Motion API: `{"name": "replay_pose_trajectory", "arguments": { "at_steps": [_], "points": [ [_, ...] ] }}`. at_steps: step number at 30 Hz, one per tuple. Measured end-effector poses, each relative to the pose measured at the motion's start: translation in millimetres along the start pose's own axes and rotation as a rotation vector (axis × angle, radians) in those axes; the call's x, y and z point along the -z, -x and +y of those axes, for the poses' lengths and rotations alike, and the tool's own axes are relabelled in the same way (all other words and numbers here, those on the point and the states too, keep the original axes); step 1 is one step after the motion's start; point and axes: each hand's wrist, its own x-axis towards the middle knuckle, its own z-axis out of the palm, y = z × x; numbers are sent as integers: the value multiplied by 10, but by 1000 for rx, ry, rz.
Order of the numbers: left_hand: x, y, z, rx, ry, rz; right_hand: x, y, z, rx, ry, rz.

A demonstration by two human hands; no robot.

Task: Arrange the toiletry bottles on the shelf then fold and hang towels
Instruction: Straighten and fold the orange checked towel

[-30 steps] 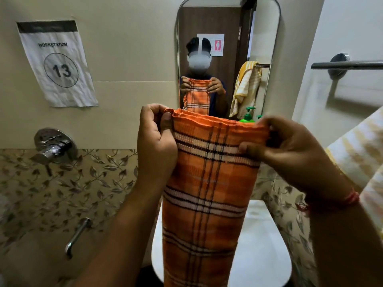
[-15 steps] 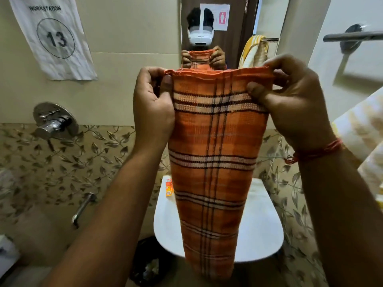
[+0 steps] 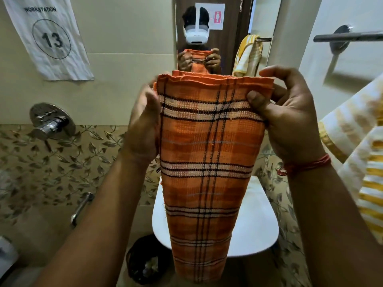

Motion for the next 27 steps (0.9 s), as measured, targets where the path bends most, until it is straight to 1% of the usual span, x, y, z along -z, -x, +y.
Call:
{"name": "replay_pose_trajectory", "arguments": {
  "at_steps": [2, 3, 4, 5, 7, 8, 10, 11, 13, 14, 15, 16, 18, 19, 20, 21, 23, 24, 26, 27],
  "points": [
    [90, 290, -172, 276, -14, -247, -38, 12, 13, -16, -2, 1],
    [105, 443, -270, 367, -31, -324, -43, 23, 25, -24, 2, 9],
    [96, 570, -362, 426, -27, -348, -45, 31, 39, -32, 10, 17],
    [81, 659, -442, 447, -16, -312, -44, 29, 55, -43, 20, 24],
    [18, 711, -523, 428, -41, -166, -24, 4, 97, -97, 15, 49],
    [-26, 698, -518, 414, -58, -106, -4, -18, 123, -148, -27, 69],
    [-105, 620, -473, 398, -29, -50, 67, -41, 172, -248, -200, 72],
    [-154, 565, -439, 387, 9, -26, 112, -17, 200, -292, -299, 20],
    [-269, 428, -337, 342, 69, 23, 176, 207, 299, -402, -512, -159],
    [-322, 357, -296, 316, 87, 37, 190, 384, 378, -471, -598, -248],
    [-375, 286, -262, 299, 93, 48, 186, 568, 454, -530, -633, -303],
    [-417, 217, -234, 288, 90, 58, 169, 732, 537, -569, -629, -324],
    [-459, 104, -193, 274, 73, 79, 114, 942, 672, -559, -553, -269],
    [-442, 69, -182, 268, 70, 72, 76, 969, 689, -537, -517, -210],
    [-401, 60, -176, 275, 101, 32, 45, 963, 679, -511, -504, -160],
    [-350, 90, -166, 305, 183, -46, 25, 932, 648, -481, -522, -129],
    [-202, 229, -198, 372, 354, -221, -14, 846, 589, -414, -572, -117],
    [-130, 337, -262, 400, 372, -262, -33, 807, 554, -392, -581, -119],
    [-39, 580, -445, 459, 371, -316, -51, 746, 518, -393, -556, -88],
    [-33, 693, -507, 507, 386, -286, -48, 724, 524, -406, -537, -61]
  ]
}}
